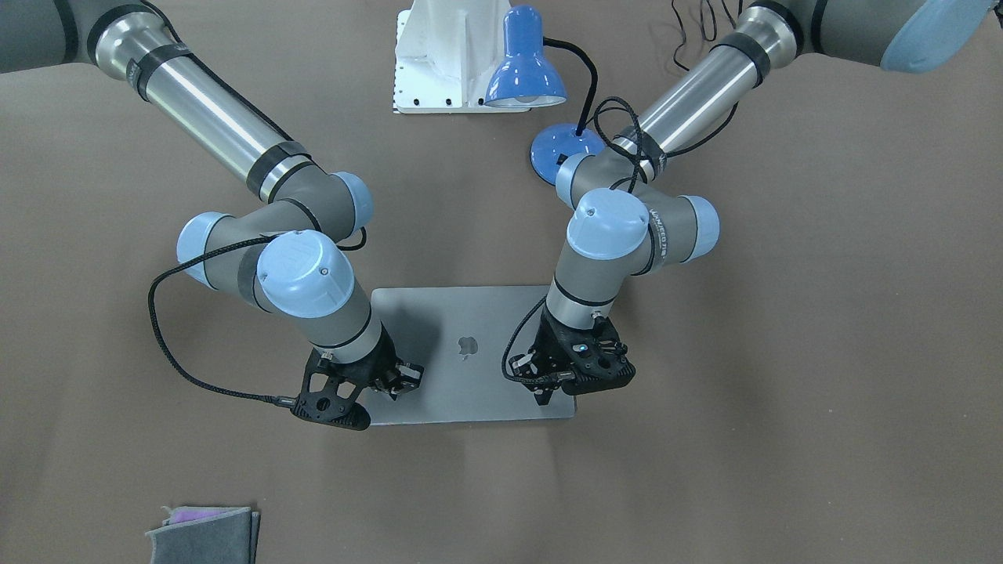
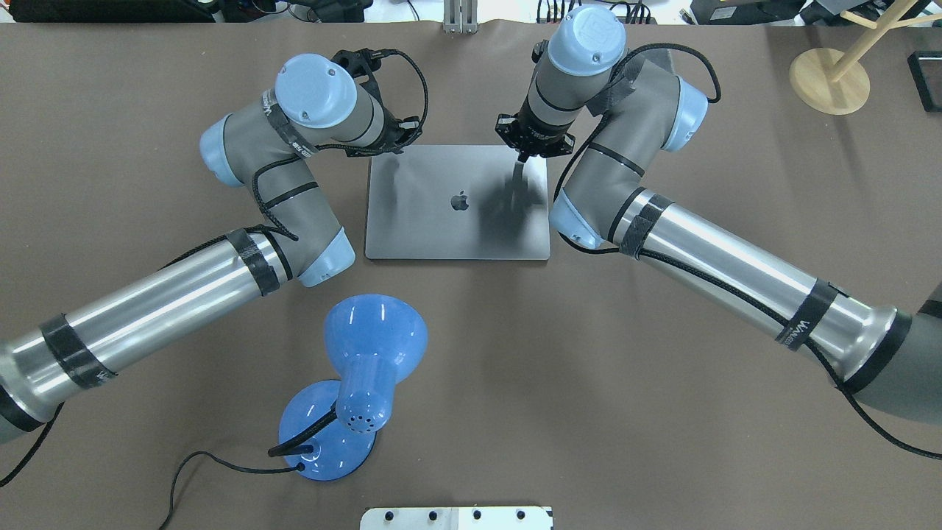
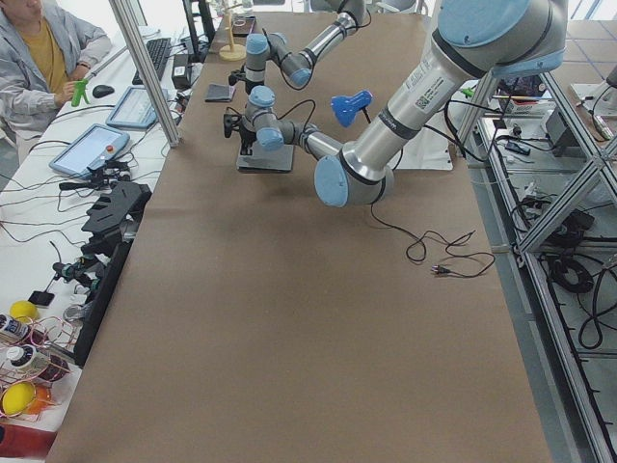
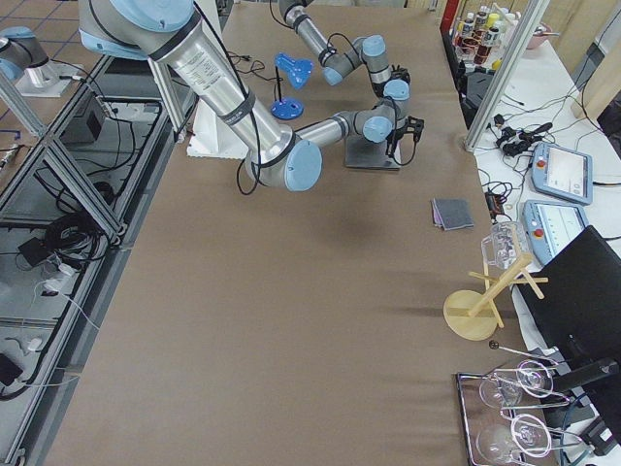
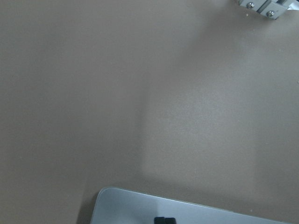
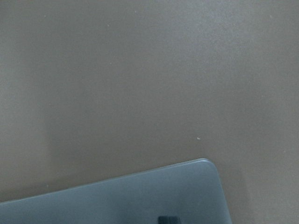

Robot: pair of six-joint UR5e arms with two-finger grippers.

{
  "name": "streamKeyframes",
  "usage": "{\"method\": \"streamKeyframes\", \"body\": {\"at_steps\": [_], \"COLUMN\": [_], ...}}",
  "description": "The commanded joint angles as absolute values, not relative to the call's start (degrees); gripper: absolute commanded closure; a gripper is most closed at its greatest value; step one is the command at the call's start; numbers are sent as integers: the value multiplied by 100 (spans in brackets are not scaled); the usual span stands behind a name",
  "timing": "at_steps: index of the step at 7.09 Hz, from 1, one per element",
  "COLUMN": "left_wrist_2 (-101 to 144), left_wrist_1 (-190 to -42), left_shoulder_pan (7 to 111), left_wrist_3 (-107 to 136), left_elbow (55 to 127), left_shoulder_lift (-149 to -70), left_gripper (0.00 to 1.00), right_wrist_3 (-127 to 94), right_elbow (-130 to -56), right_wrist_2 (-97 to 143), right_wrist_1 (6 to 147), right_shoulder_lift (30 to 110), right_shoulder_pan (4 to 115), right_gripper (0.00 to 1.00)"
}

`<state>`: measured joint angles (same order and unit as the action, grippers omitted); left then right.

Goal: Close laptop

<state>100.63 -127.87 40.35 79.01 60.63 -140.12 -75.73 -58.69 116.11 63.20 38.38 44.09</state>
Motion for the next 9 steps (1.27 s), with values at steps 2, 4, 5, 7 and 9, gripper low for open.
{"method": "streamKeyframes", "body": {"at_steps": [2, 4, 5, 7, 9], "left_wrist_2": [10316, 11770, 12273, 13188, 13848], "left_wrist_1": [-12745, -11600, -11036, -10313, -10353], "left_shoulder_pan": [4173, 4778, 5164, 6112, 7157], "left_wrist_3": [7884, 7596, 6985, 5142, 3263], "left_elbow": [6484, 7719, 8778, 10627, 11274], "left_shoulder_lift": [-13992, -13494, -12778, -10864, -9184], "left_gripper": [27, 3, 3, 3, 3], "right_wrist_3": [-7559, -7096, -6745, -5378, -3099], "right_elbow": [-6194, -7236, -7825, -8978, -9508], "right_wrist_2": [12370, 13320, 13794, 14656, 14827], "right_wrist_1": [6345, 6416, 6477, 6478, 6477], "right_shoulder_lift": [3788, 4652, 5302, 6849, 8631], "right_shoulder_pan": [4901, 5665, 6226, 7245, 8099], "right_gripper": [100, 94, 72, 70, 42]}}
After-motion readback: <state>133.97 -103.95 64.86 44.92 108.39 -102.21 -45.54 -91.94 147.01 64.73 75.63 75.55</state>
